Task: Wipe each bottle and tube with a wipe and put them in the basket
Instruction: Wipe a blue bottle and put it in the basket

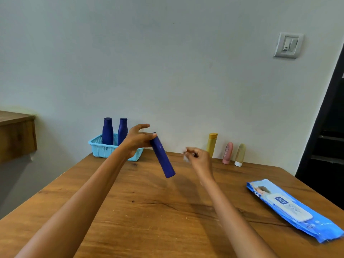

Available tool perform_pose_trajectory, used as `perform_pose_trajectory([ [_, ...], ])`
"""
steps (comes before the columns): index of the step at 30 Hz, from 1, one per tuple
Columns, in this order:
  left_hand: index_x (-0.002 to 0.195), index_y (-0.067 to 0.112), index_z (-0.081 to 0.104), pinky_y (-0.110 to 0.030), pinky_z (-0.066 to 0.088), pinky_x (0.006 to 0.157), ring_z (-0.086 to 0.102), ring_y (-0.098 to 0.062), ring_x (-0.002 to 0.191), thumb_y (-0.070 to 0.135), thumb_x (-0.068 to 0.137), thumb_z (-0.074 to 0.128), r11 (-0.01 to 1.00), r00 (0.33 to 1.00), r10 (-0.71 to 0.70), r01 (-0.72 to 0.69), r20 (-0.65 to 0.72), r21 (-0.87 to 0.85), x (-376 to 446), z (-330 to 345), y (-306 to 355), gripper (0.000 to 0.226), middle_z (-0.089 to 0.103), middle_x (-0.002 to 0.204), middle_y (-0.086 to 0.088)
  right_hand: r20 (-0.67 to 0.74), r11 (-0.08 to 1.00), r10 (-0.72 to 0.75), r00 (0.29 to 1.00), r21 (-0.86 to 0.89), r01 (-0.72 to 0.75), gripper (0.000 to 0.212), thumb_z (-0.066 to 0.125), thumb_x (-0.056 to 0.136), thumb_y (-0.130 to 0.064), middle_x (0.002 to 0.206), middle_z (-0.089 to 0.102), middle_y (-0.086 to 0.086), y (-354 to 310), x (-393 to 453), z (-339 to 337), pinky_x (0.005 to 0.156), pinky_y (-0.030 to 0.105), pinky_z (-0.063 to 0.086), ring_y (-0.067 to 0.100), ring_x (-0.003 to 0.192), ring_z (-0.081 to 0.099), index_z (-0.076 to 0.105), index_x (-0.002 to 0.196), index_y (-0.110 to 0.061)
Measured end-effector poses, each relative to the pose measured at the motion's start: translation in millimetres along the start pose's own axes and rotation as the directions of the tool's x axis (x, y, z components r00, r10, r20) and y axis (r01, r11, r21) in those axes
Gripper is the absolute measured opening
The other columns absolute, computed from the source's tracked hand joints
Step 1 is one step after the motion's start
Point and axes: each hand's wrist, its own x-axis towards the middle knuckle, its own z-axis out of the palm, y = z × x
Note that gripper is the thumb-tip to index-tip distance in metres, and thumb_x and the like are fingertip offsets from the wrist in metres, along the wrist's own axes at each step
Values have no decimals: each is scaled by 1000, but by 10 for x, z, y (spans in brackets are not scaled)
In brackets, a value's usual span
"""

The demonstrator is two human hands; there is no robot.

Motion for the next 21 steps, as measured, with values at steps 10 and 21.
perform_pose_trajectory([
  [10,130,18,44,-31,57,80,64,-23,101,1,87,60,982,968,139,-107,210,-157,-64,272,-22,49,65,111,-15,271,958,166,948,184,-220,15,51,96,-20,94,68,-7,-235,-86,113,66,18,50,8,89,63,64,97,-27],
  [21,119,14,44,-26,55,78,63,-20,96,0,86,61,971,974,225,-227,-33,-72,-5,161,-57,40,64,107,-12,356,789,463,812,251,-560,17,52,91,-2,85,67,8,17,-111,107,63,24,51,14,73,62,64,104,-3],
])
